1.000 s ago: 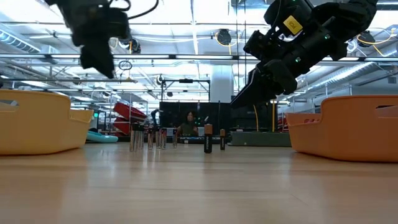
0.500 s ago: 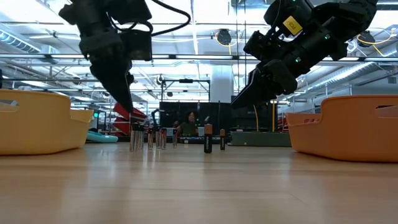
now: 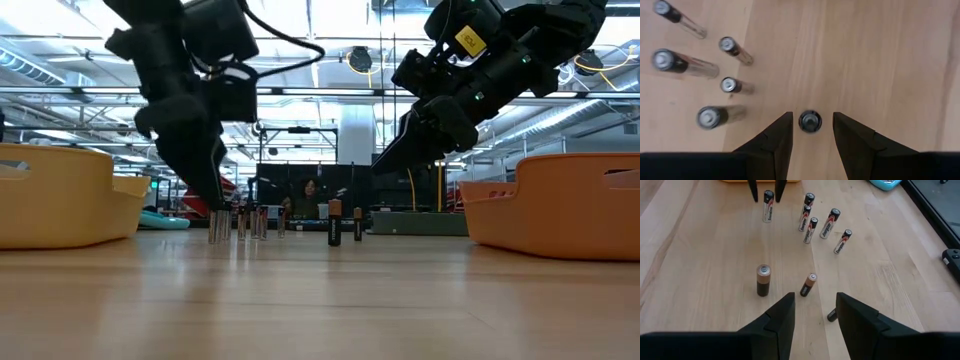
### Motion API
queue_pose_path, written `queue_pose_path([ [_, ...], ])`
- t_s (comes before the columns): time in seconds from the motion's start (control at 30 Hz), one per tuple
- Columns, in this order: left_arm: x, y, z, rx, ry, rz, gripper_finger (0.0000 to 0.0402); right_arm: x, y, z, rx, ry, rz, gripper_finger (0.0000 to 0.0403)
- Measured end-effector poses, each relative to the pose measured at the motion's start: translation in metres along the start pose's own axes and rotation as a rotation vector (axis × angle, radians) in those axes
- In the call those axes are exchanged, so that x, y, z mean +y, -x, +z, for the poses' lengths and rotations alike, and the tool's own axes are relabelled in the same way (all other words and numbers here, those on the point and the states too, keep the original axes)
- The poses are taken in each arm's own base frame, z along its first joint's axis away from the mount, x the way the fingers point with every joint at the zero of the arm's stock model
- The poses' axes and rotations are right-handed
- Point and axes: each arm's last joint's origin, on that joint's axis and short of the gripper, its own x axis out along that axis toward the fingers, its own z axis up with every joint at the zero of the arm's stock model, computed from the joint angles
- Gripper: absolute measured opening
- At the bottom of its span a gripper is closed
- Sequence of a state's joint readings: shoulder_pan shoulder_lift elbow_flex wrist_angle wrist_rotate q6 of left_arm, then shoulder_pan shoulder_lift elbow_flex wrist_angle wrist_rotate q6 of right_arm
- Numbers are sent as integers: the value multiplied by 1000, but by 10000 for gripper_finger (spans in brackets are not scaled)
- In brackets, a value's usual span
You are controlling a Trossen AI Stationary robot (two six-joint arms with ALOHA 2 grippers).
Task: Sort batteries
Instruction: Put the silver battery into the yellow bin
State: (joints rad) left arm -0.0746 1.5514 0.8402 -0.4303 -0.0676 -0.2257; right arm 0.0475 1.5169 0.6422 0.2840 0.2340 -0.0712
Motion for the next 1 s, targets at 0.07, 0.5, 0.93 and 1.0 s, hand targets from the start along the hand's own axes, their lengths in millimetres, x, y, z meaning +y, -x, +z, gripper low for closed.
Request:
queue_pose_path([
  [0.07,-1,-7,0,7,-1,6,149,0,0,0,0,0,0,134],
  [0.5,-19,-18,-1,-26,-84,58,48,0,0,-1,7,-1,1,134],
  [0.93,-26,146,-22,-174,112,20,48,4,1,-1,7,-13,9,134],
  [1.0,-23,155,-38,-109,203,37,49,4,1,-1,7,-13,10,134],
])
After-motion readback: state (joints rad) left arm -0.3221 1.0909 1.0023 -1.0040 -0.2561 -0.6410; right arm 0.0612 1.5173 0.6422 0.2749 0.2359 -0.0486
